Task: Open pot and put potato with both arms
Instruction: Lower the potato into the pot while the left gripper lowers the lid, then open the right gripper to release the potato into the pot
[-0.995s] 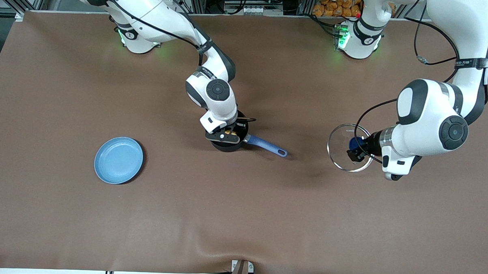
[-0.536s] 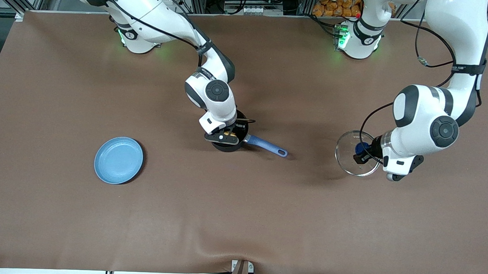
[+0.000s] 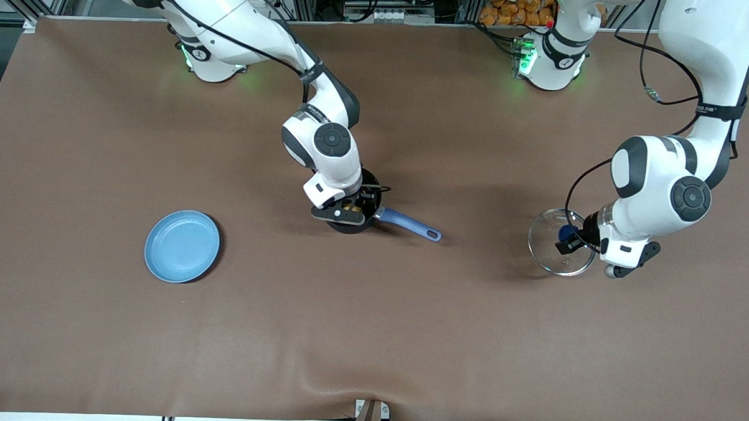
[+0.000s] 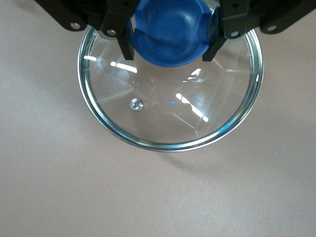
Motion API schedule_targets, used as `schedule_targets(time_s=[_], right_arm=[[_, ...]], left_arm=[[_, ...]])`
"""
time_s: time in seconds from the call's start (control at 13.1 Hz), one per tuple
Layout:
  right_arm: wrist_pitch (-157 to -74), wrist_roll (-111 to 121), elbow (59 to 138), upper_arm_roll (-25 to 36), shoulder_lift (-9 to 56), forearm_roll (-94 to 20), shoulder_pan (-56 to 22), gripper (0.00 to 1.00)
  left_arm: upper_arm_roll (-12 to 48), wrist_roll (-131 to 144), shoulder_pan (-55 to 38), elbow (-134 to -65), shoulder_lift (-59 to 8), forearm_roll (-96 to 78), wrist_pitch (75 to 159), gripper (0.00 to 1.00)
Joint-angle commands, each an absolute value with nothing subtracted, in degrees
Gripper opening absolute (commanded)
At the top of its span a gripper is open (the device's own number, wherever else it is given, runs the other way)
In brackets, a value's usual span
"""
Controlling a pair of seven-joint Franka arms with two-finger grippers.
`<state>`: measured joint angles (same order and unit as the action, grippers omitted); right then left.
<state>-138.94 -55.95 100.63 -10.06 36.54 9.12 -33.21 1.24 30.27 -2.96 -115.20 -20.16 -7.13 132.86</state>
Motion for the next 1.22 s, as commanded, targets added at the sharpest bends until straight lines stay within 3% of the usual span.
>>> schedule_targets(time_s=[0.0,0.38,0.54,0.77,1.15], right_arm=[[-134.49,-57.13,99.76,-10.46,34.02,10.9,-32.78,0.91],[-127.81,-57.04,99.23,-10.55,29.8,10.46,-32.52,0.94],[-123.42,-56.95,97.22,-10.55,28.48,10.46,-31.99,1.0],[-116.3,-51.08,92.74,-10.63,27.6,10.2,-29.28,1.0],[-111.91,-41.51,92.29,-10.63,22.86,10.02,-20.76,1.0]], left_arm=[[1.76,28.39,-1.58,-117.42,-19.25,-6.06,135.44,0.0],[1.67,26.02,-1.58,-122.95,-19.34,-6.06,143.69,0.0],[1.67,25.14,-2.11,-124.71,-19.25,-6.06,146.42,0.0],[1.84,25.14,-2.72,-124.98,-19.42,-6.06,146.51,0.0],[1.85,24.79,-3.34,-126.3,-19.86,-6.06,147.39,0.0]])
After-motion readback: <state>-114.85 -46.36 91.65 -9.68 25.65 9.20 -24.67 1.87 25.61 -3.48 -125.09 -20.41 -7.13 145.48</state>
